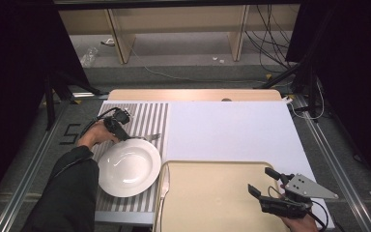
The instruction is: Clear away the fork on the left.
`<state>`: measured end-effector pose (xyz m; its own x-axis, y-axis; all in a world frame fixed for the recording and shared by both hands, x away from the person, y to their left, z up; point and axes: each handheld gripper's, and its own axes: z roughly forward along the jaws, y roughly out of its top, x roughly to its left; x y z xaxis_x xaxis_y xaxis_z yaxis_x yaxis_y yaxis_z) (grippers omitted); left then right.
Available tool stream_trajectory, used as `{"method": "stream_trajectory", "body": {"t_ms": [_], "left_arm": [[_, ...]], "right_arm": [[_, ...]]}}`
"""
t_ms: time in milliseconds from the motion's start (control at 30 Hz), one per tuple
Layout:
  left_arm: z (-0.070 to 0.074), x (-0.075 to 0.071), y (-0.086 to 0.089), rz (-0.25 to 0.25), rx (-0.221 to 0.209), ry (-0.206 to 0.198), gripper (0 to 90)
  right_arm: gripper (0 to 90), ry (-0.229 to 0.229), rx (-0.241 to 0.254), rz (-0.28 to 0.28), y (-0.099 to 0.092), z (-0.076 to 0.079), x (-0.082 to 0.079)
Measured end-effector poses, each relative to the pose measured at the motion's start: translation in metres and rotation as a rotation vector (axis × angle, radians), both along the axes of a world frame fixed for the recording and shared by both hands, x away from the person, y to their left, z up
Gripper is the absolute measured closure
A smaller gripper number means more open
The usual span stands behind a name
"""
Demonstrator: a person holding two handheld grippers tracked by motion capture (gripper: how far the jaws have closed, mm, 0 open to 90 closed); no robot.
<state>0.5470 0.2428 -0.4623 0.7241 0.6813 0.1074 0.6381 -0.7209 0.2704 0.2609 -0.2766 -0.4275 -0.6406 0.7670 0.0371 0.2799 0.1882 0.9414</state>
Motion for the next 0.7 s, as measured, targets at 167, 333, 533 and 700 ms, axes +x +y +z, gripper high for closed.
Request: {"method": "stream_trajectory", "body": {"t_ms": [167, 333, 533, 700], "left_arm": [[-0.0002, 0.0004, 0.0014, 0.002, -0.013, 0.008, 52.7], [-0.0005, 0.0005, 0.0025, 0.018, -0.028, 0.017, 53.1], [-0.0004, 0.0037, 0.0034, 0.059, -0.039, 0.051, 55.1], [0.0004, 0.004, 0.0007, 0.054, -0.034, 0.07, 61.7]], "right_arm": [[21.2, 0.002, 0.003, -0.002, -0.0003, 0.0001, -0.0002], [21.3, 0.001, 0.0, -0.001, 0.0, 0.0004, -0.0006], [21.3, -0.002, 0.001, -0.001, 0.0004, 0.0002, -0.0006], [21.3, -0.001, -0.002, -0.002, -0.0005, 0.0004, -0.0007]]}}
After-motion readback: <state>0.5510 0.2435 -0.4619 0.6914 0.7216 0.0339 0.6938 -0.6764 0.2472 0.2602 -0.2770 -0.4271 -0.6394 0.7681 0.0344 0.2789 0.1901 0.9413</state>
